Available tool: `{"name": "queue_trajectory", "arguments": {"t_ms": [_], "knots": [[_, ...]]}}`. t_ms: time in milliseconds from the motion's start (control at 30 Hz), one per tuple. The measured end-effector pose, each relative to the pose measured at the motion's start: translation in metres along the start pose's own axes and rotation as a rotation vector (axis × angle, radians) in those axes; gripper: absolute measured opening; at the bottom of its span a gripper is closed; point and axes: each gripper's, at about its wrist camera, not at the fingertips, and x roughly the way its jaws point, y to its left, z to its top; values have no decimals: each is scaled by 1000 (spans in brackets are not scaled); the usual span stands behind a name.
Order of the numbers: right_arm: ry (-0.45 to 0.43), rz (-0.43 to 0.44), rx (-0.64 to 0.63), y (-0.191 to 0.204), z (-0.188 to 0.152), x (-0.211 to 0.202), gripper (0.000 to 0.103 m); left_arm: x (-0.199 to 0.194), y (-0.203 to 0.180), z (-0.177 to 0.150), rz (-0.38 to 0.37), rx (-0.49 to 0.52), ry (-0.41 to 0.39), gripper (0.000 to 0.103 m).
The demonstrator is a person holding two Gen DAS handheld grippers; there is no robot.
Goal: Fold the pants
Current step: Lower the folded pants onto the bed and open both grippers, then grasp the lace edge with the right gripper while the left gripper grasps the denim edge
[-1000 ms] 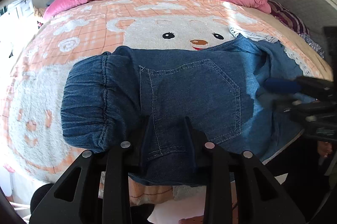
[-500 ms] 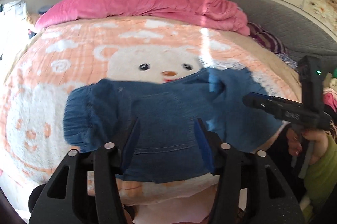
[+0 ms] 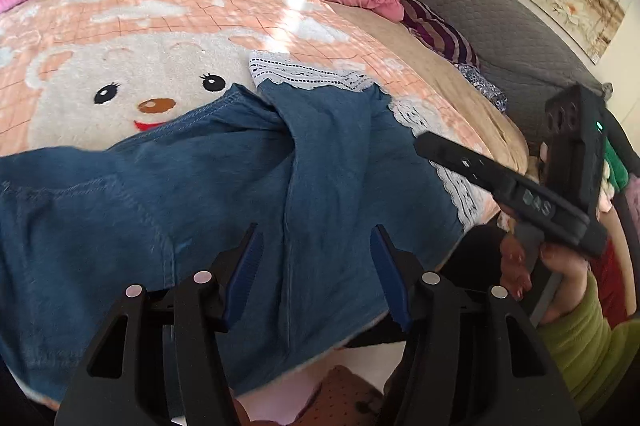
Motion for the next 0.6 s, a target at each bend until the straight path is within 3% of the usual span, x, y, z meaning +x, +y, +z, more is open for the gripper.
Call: {"name": "queue_trajectory", "arguments": {"t_ms": [67, 133, 267, 400, 533, 600], "knots": [[2, -10, -5, -1, 2, 1, 56, 12, 1, 5, 11, 8, 3, 34], [4, -27, -28, 2, 7, 4, 56, 23, 3, 3, -11, 4, 15, 33], [24, -57, -85, 13, 20, 20, 57, 35, 9, -6, -63, -4, 29, 21], [61, -77, -150, 29, 40, 50, 58, 29, 3, -12, -151, 24, 7, 21], [118, -88, -208, 47, 65, 90, 58, 29, -1, -18, -149, 55, 0, 21], [150, -151, -243, 54, 78, 114, 58, 31, -3, -21, -148, 53, 5, 21]]}}
